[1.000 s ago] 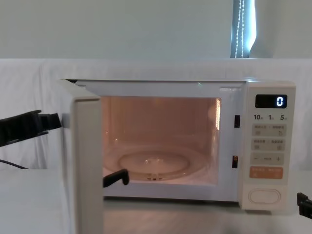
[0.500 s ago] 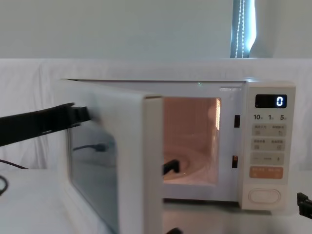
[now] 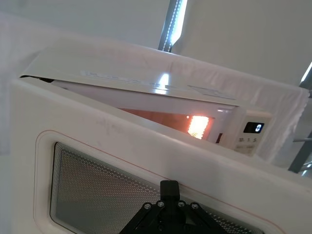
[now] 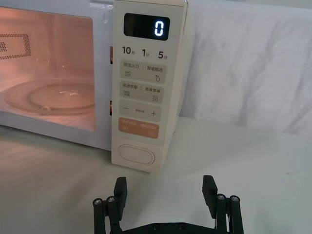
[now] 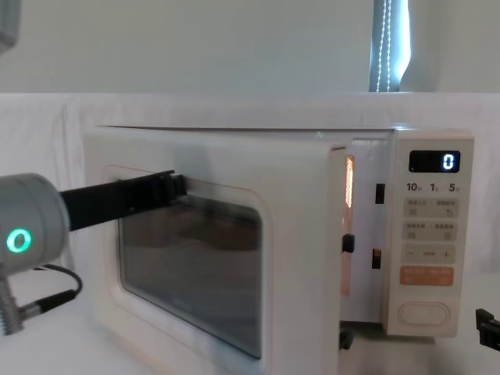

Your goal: Press the button to open the microwave door with one hand; close the microwave door with the other hand.

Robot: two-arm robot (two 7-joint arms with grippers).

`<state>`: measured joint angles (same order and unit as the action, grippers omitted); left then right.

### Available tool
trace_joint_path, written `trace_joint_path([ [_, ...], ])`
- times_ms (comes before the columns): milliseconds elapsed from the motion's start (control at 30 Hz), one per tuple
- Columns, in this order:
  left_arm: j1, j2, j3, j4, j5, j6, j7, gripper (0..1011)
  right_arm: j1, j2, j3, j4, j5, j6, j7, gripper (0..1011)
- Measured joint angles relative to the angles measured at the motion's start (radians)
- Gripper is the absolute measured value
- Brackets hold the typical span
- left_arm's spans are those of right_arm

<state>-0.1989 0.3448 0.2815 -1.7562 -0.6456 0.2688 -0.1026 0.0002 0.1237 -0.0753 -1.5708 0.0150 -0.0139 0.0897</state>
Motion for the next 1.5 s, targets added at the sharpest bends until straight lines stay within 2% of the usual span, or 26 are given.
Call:
trace_joint_path([
  [267, -0.074, -0.046, 0.036, 0.077, 0.048, -0.013, 0.003, 0, 0.000, 0.000, 0.000, 0.000, 0.000, 0.000, 0.000, 1002],
  [600, -0.153, -0.100, 0.065, 0.163, 0.097, -0.003, 0.000, 0, 0.000, 0.000, 0.000, 0.000, 0.000, 0.000, 0.000, 1002],
  [1100, -0.235, -0.177, 0.070, 0.267, 0.167, -0.011, 0.020, 0, 0.000, 0.000, 0.000, 0.000, 0.000, 0.000, 0.000, 1002],
  [1500, -0.281, -0.230, 0.062, 0.367, 0.221, -0.052, 0.023, 0, 0.000, 0.000, 0.000, 0.000, 0.000, 0.000, 0.000, 1002],
])
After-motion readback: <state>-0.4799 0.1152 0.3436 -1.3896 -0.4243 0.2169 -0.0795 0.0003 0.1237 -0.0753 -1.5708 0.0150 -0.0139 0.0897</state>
